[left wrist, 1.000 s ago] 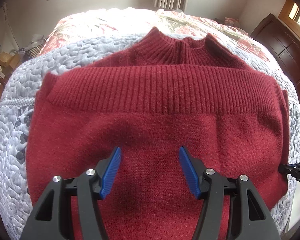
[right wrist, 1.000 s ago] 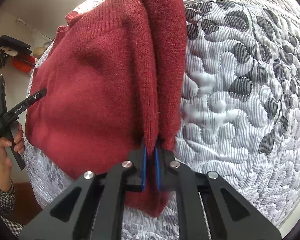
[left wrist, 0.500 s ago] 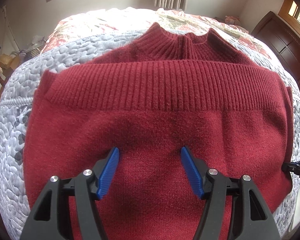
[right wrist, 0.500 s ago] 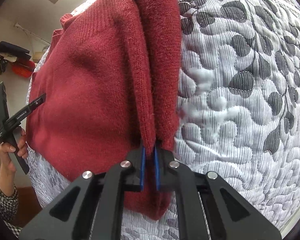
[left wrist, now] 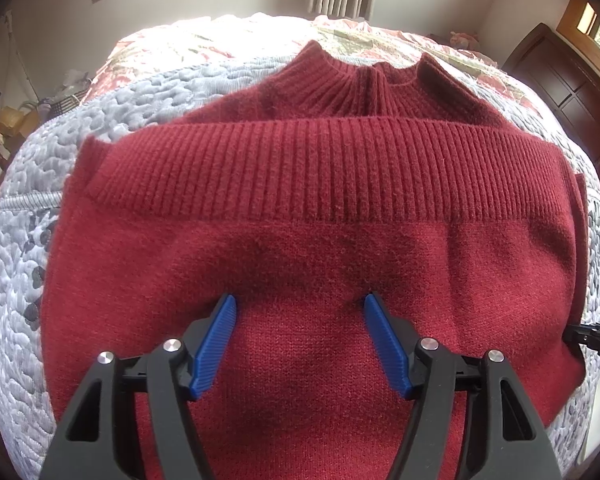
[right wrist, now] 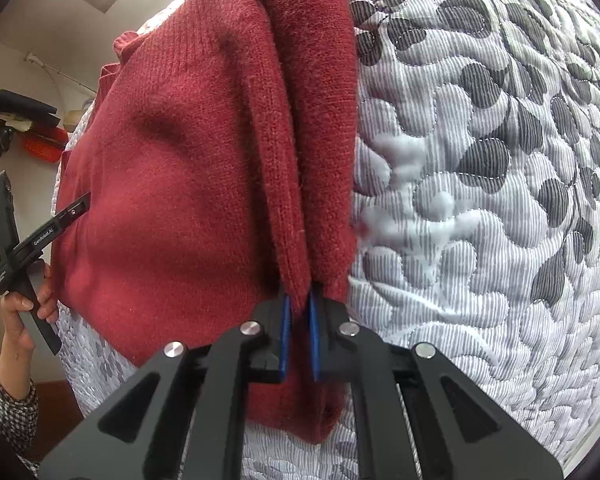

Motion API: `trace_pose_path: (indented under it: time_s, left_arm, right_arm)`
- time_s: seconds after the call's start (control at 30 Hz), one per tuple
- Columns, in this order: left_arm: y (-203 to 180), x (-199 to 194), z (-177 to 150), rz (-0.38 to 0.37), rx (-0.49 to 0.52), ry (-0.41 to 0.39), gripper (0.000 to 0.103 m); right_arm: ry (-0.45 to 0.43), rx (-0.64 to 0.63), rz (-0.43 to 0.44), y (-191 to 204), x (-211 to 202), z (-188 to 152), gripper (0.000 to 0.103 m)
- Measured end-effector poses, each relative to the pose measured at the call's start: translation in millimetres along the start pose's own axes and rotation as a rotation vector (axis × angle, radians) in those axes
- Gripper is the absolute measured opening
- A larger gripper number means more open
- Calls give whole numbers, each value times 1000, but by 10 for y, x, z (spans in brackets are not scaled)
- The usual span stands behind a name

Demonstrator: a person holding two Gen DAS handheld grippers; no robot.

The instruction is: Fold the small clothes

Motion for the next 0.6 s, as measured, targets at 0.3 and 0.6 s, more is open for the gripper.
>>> trace_pose_path:
  time_s: [0.3,0.6]
  left_arm:
    - [9,5,11,-7,5,21,69]
    - [-72,-277,-30,-16,-10,4,69]
  right_arm:
    - [3,24,14,42,-188,87,17]
    - [-105,53,23,33,-595,426,67]
Point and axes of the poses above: each gripper's, at about its wrist camera, not at the fingertips, and x roughly the way its jaws point, y to its left, z to its top, the point moved 10 cm from there along x, roughly the way its jaws point, and after that the axes turned 9 degrees about -y, right-handed, at the moved point
